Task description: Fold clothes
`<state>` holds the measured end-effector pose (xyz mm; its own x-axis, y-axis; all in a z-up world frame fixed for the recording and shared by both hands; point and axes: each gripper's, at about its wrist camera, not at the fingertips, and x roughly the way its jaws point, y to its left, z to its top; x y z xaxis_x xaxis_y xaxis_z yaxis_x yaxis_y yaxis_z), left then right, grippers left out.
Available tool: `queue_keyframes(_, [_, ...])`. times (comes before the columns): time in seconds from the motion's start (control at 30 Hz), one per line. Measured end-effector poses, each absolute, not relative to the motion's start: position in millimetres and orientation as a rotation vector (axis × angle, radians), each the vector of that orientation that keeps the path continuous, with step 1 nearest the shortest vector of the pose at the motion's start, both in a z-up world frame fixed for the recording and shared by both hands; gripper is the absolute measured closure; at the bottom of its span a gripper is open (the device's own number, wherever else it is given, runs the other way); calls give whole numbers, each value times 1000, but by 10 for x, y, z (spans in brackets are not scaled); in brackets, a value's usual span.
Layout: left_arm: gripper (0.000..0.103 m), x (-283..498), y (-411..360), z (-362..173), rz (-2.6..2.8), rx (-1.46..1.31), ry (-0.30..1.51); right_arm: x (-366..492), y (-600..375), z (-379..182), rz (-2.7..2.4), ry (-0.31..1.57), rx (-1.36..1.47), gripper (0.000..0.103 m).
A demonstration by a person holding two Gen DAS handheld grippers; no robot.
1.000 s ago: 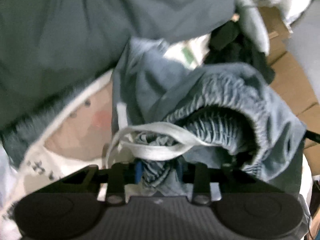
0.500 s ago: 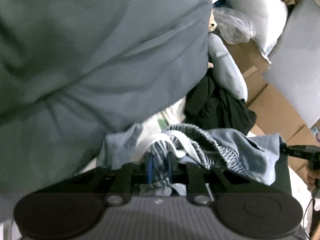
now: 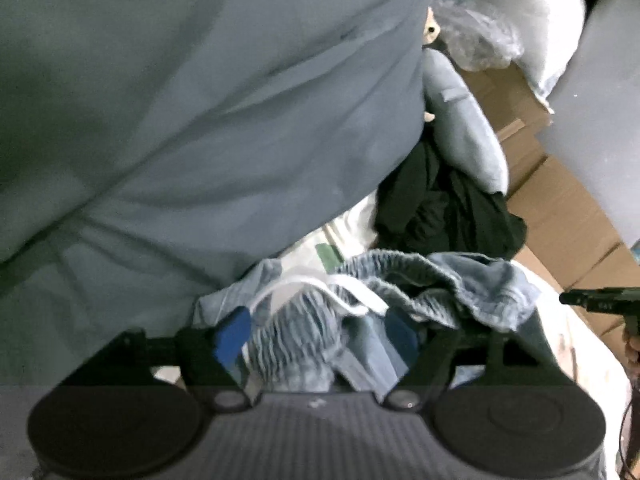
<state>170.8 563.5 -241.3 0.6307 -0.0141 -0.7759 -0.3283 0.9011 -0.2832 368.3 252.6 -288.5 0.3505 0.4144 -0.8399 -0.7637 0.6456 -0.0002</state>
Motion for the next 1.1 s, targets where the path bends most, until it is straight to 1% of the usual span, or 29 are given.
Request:
queue_keyframes(0.17, [26,1281,5631,-2353,214,-393,909,3418,2134,-2651,809,918,-359,60])
queue_keyframes(0.27, [26,1078,5637,-2499,258,-360,972,3135,1851,-2522,826,877,-284,60])
queue_keyframes(0.37, [26,947,5648,-2661,275,-349,1014,2880,1662,-2465,816,845,-297,60])
queue_keyframes(0.73, [27,1044,5459,-3157,240,-241,1088,2445,1502,-2539,871,907,-306,60])
queue_keyframes(0.8, [29,1068,5445,-3263,229,-221,1105,2365,1528,-2572,880,908,-310,60])
queue_keyframes(1.03, [29,1193,5384,-3613,209,-142,1127,2106,1624,-2715,909,951,-301,60])
queue_keyframes(1.1, [31,1237,5372,-3696,203,-129,1126,2025,1660,-2755,924,971,-285,60])
